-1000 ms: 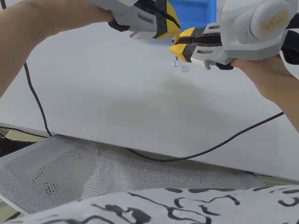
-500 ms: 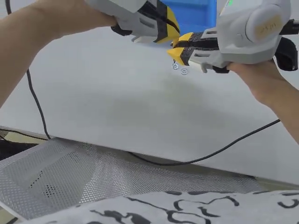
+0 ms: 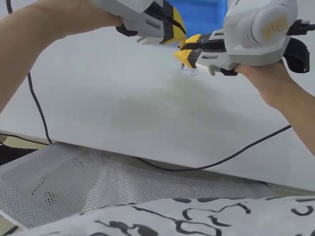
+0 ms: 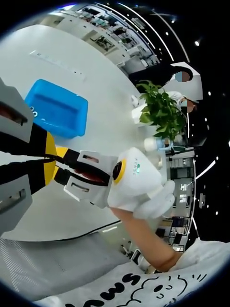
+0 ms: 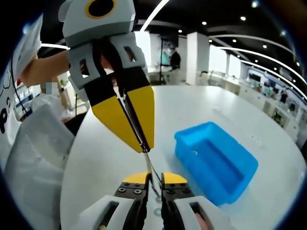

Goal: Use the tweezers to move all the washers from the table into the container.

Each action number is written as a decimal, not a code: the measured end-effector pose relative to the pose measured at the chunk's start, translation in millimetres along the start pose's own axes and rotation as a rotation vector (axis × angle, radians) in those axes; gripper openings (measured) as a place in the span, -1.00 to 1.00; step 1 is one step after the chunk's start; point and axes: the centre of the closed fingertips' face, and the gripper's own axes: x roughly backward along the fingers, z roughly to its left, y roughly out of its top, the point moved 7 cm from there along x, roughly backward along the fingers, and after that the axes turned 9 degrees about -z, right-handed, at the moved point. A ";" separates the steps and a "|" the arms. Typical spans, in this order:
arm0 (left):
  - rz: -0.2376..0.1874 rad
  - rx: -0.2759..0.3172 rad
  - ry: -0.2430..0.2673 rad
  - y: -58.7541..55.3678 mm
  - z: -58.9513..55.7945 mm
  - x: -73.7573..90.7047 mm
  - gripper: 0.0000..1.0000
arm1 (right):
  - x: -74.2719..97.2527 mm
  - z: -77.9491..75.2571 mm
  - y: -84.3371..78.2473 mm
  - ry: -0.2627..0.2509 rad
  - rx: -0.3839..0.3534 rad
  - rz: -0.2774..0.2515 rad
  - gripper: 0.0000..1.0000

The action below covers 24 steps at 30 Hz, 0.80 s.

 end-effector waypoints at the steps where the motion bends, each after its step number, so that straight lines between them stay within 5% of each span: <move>1: 0.001 -0.002 0.000 -0.1 0.1 -0.1 -1.00 | 0.1 -0.1 -0.1 0.000 -0.002 0.000 -0.89; 24: 0.012 -0.029 -0.012 1.5 -1.4 -3.0 -1.00 | 2.2 -0.2 -0.1 -0.004 -0.003 0.005 -0.89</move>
